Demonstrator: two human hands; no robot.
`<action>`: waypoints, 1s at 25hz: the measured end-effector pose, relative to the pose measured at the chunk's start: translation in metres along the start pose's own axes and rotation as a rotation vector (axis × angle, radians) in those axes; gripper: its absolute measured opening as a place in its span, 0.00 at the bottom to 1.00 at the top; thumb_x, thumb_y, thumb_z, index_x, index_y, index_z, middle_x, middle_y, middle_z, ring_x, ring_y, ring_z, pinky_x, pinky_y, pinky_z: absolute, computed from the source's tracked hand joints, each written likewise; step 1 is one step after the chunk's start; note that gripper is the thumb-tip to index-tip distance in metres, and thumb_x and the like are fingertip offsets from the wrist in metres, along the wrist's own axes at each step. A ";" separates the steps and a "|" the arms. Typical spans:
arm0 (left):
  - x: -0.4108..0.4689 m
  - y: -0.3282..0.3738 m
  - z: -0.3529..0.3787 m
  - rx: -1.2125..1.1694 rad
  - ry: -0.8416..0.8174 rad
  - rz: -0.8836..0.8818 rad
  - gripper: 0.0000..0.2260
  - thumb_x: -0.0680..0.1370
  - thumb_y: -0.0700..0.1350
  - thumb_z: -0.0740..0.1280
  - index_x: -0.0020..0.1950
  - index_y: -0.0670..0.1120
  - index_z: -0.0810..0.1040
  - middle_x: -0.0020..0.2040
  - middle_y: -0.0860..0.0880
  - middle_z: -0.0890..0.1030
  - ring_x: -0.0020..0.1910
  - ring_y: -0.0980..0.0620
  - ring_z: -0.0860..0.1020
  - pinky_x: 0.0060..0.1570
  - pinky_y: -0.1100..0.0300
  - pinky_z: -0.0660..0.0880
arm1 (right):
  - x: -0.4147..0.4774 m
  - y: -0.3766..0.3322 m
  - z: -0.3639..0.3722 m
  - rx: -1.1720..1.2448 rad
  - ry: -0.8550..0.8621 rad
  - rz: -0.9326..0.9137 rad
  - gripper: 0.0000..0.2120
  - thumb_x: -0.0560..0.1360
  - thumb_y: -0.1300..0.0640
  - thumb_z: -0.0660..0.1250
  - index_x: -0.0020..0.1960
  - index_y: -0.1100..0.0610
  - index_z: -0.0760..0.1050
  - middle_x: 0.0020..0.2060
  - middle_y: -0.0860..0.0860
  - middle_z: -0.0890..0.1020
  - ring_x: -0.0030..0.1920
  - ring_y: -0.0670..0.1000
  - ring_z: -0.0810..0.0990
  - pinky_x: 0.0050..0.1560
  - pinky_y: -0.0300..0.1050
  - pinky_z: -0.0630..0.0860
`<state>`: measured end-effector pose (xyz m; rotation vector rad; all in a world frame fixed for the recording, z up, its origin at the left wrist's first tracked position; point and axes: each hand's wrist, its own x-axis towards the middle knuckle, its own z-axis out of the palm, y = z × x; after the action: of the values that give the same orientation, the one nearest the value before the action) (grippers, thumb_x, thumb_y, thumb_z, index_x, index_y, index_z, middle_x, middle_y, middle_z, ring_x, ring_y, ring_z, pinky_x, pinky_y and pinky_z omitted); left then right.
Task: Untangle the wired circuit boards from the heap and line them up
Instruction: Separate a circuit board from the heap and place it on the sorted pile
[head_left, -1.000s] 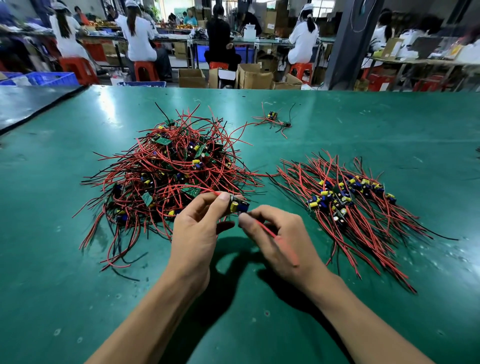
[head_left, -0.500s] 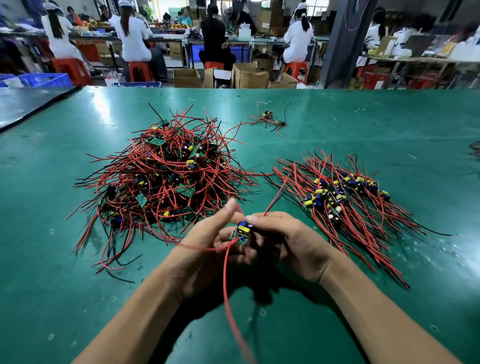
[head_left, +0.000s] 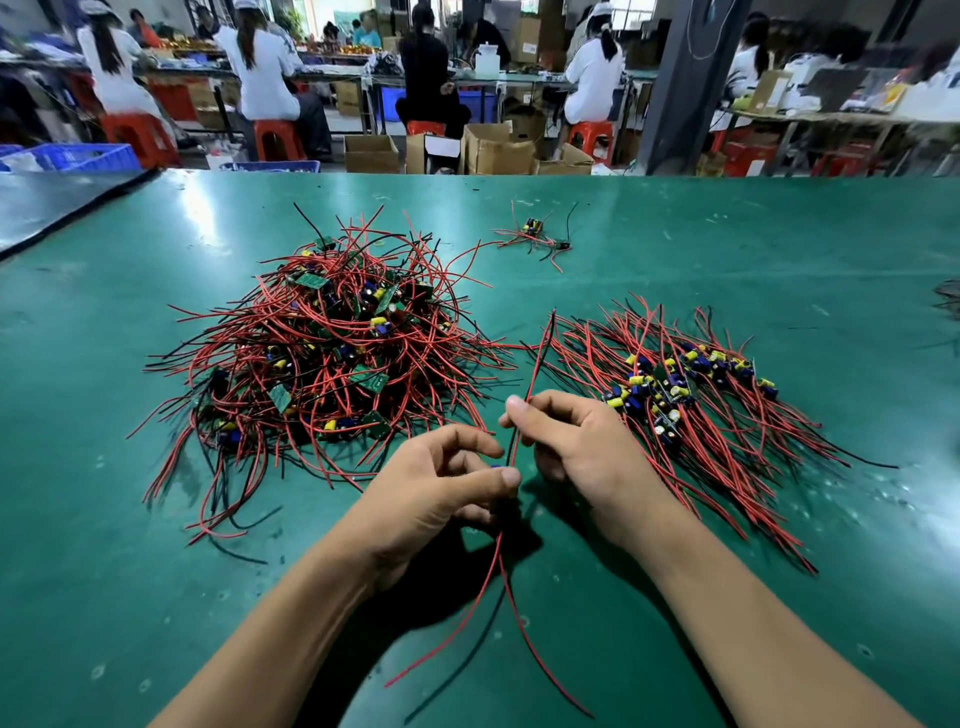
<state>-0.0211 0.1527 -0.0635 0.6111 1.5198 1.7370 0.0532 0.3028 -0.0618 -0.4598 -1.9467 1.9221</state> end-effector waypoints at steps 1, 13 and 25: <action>0.000 0.000 0.000 0.018 -0.022 -0.001 0.12 0.68 0.38 0.74 0.50 0.40 0.78 0.30 0.50 0.76 0.29 0.55 0.74 0.31 0.64 0.75 | 0.000 -0.001 0.000 0.084 -0.002 0.028 0.10 0.75 0.52 0.71 0.37 0.56 0.82 0.27 0.48 0.71 0.21 0.43 0.61 0.21 0.33 0.57; 0.000 -0.006 0.011 0.054 0.152 0.067 0.09 0.80 0.38 0.66 0.41 0.37 0.80 0.31 0.42 0.79 0.27 0.47 0.79 0.28 0.59 0.77 | -0.005 0.006 0.005 0.020 -0.144 0.081 0.15 0.77 0.51 0.71 0.45 0.64 0.80 0.33 0.57 0.80 0.28 0.53 0.78 0.32 0.46 0.78; -0.006 -0.003 0.016 0.264 -0.077 0.084 0.08 0.80 0.38 0.66 0.43 0.36 0.79 0.31 0.47 0.80 0.27 0.52 0.77 0.29 0.64 0.73 | 0.020 -0.005 -0.016 0.563 0.224 0.315 0.17 0.82 0.52 0.63 0.37 0.58 0.75 0.25 0.47 0.64 0.17 0.42 0.56 0.16 0.34 0.52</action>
<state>-0.0048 0.1577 -0.0629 0.8762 1.7044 1.5652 0.0436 0.3263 -0.0566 -0.8003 -1.1736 2.3712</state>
